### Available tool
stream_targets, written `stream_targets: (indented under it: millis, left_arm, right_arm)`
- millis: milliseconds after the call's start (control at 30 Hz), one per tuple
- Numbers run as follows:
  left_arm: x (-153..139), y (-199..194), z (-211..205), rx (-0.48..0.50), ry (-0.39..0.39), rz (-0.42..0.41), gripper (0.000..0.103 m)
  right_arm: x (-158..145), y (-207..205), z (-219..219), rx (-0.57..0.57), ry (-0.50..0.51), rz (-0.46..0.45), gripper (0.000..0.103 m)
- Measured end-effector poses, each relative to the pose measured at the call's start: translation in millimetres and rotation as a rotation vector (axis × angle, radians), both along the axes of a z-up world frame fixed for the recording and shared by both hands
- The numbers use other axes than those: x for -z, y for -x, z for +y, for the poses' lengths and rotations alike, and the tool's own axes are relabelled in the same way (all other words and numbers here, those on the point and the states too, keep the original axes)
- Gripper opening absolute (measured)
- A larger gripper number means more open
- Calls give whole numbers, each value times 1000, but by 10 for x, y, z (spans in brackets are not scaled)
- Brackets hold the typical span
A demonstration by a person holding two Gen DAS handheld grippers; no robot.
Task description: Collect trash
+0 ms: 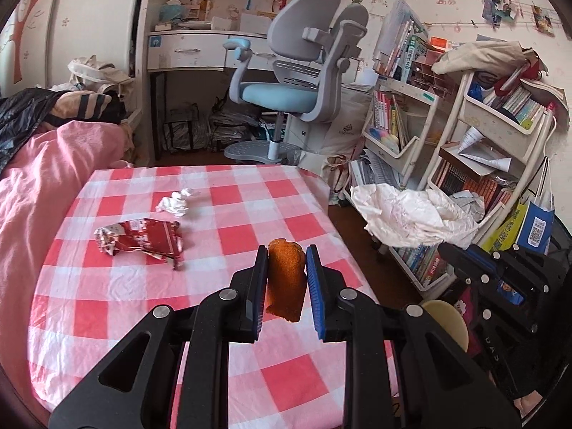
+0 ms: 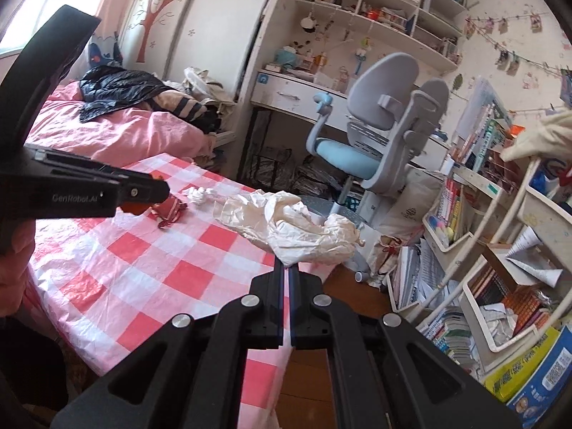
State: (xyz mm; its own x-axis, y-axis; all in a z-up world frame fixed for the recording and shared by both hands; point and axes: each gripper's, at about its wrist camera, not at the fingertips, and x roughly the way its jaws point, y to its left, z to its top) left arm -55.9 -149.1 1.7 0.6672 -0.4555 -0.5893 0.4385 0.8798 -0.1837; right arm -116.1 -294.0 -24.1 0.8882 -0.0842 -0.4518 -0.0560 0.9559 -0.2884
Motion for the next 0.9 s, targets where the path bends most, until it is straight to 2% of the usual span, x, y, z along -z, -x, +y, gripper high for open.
stream_targets:
  millis: [133,367,467,633,700,767,833,900]
  left_arm:
    - [97,30,-403,77,-9,22,21]
    - [290,208,-1201,248,-46,48,21]
    - [474,289,-1632,334,-96,66,21]
    - [872,348,-2259,443,-190,126,21]
    - [1026,300,-2463,463,-199,175,21]
    - [1157,224,-2653,469,-204,220,21]
    - [1248,123,-2836,467,-194,257,21]
    - [1304,4,-3001,460,-194,275,21]
  right_arm:
    - [85,104,-385,93,-12,8,3]
    - [737,460,-1088,243,-1,137,3]
    - [1082,652,-1412,308,-3,209,3]
    - [1483,832,-1859,388,-56,291,3]
    - [1618,895,-1934,397,-71,317,4]
    - [1755,976,-1981,394,-108,331,11]
    - [1850,1098,-1934,331,-184,308,12]
    - [2018,1150,-1751,213,-214,342,18]
